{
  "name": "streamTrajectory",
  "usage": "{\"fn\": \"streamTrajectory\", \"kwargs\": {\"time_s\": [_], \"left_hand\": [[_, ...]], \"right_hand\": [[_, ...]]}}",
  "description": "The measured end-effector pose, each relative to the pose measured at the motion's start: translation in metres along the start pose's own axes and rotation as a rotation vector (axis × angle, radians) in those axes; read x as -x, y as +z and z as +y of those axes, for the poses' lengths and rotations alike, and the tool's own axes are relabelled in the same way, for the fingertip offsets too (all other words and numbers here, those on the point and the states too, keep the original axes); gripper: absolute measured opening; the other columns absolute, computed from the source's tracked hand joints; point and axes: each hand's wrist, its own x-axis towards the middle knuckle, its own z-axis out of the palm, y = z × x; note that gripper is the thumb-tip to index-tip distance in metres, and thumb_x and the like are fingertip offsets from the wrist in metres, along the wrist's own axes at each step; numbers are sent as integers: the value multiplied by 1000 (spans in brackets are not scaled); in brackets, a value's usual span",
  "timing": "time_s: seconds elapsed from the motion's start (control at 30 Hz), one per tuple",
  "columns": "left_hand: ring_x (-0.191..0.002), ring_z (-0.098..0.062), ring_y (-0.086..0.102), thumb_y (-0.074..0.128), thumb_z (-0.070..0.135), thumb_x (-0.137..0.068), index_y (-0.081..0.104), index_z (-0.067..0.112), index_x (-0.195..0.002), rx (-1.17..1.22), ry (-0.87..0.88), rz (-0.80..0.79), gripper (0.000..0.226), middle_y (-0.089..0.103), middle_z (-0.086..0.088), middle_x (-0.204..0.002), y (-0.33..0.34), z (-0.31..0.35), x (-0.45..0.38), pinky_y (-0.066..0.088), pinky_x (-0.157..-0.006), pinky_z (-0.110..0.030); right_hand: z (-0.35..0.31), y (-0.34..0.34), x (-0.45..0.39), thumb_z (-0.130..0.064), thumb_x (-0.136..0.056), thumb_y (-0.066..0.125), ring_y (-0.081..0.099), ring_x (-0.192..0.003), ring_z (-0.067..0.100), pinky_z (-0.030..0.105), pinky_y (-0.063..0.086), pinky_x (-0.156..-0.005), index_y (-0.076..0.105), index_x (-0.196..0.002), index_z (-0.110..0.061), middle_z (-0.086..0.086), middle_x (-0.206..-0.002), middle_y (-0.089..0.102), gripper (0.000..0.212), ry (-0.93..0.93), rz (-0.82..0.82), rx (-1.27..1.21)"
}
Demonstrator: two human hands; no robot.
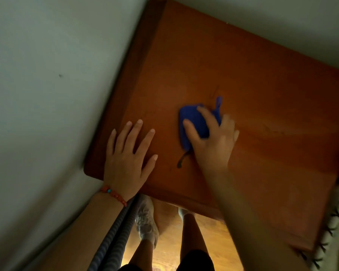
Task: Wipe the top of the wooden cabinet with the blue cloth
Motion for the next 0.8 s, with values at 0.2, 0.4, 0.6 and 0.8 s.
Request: {"fn": "streamTrajectory", "kwargs": {"time_s": [0.2,0.4,0.6,0.8], "left_hand": [[-129,-34,30,38,41,-89,43,14,-134,-11,37,12,52,41,-20,-140,-2,-2,2,19,-105,-51],[-130,-35,30,40,38,-90,41,14,-135,0,7,69,51,39,-20,-140,-3,-5,19,17,-105,-51],[-129,-36,30,39,38,-90,40,14,-134,-25,-35,86,50,40,-21,-139,5,-5,45,18,-104,-52],[-129,-37,30,38,36,-92,41,14,-134,-18,-67,127,47,39,-22,-140,11,0,54,18,-105,-53]], "right_hand": [[-3,-5,37,-52,-76,54,47,-82,26,31,24,-73,64,-104,-20,13,-89,57,44,-1,-24,36],[-4,1,8,-55,-76,51,50,-91,29,32,23,-77,62,-111,-22,13,-99,57,48,50,37,1],[13,-15,93,-49,-76,56,41,-80,20,31,25,-73,65,-103,-17,14,-86,58,43,-20,-31,26],[-6,2,41,-53,-76,53,52,-86,30,33,25,-75,65,-105,-20,13,-94,59,46,-37,9,-2]]}}
